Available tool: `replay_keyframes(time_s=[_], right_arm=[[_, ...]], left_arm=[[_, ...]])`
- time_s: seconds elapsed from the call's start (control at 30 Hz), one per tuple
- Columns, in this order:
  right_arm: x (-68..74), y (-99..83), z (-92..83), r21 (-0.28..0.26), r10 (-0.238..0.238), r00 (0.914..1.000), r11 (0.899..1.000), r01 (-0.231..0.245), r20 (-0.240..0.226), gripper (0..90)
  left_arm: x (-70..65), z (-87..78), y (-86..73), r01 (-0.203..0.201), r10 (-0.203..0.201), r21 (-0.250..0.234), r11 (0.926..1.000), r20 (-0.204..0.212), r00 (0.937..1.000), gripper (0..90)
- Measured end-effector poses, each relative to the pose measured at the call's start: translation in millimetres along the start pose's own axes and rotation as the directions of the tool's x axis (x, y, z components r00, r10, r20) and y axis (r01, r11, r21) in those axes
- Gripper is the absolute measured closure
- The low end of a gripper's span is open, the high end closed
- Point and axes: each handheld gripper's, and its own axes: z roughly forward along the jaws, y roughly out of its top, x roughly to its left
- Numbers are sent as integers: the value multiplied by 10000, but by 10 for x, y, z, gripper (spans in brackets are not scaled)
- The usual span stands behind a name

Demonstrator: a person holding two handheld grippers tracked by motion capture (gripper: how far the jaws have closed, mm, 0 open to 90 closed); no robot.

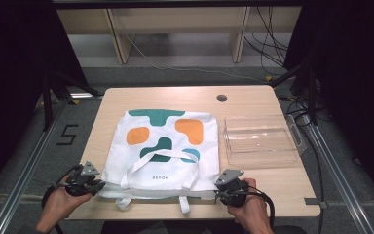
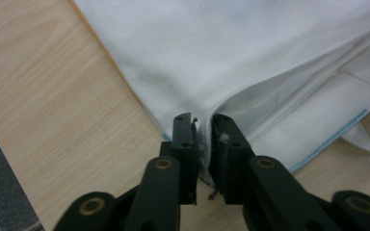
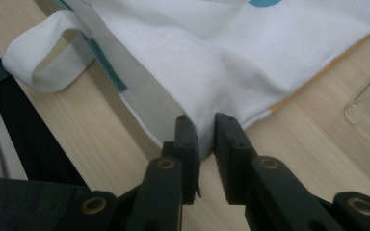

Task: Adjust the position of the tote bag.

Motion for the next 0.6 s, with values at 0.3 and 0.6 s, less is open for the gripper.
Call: replay_keyframes(time_s=[0.3, 0.6], right_arm=[[-68, 96, 188, 336, -463, 9985, 9984, 454, 283, 620], [-198, 159, 275, 122, -198, 9991, 9997, 193, 365, 625]], left_arm=[[21, 66, 34, 256, -253, 128, 9996, -177, 9995, 522], [-51, 72, 40, 889, -869, -140, 9959, 1051, 9907, 328]])
